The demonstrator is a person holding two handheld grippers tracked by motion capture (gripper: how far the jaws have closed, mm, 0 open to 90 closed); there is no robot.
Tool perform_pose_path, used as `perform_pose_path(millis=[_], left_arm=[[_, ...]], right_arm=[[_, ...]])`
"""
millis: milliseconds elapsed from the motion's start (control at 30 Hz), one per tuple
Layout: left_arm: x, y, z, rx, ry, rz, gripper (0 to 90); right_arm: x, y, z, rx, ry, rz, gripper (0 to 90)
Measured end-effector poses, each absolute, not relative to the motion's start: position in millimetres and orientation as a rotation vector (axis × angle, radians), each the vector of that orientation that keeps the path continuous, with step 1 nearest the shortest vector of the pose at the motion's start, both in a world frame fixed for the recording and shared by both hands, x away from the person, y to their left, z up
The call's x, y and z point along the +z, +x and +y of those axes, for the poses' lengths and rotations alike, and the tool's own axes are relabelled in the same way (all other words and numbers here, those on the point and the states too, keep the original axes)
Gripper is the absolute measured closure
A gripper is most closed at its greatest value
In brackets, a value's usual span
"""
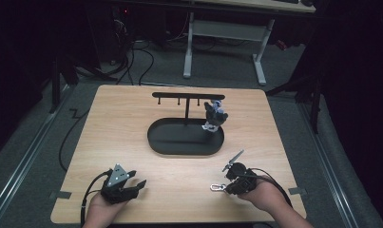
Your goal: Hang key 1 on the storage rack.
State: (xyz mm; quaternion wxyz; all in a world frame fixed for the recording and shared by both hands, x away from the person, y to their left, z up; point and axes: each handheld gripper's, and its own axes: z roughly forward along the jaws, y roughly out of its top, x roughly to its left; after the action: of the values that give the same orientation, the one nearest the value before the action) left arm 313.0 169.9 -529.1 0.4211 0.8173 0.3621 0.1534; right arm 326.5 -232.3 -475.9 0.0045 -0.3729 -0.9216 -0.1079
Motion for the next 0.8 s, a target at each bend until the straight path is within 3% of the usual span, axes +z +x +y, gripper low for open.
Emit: perform_pose_path(millis=[400, 800], left_arm=[[-529, 313, 170, 0.382, 2.045, 0.904, 44.0], [-529, 313, 170, 0.38, 2.048, 0.899, 44.0]], right_arm=[[-480, 330, -227, -0.355, -1.212, -2.854, 88.9], [-462, 331, -232, -0.419, -1.253, -2.832, 89.3]])
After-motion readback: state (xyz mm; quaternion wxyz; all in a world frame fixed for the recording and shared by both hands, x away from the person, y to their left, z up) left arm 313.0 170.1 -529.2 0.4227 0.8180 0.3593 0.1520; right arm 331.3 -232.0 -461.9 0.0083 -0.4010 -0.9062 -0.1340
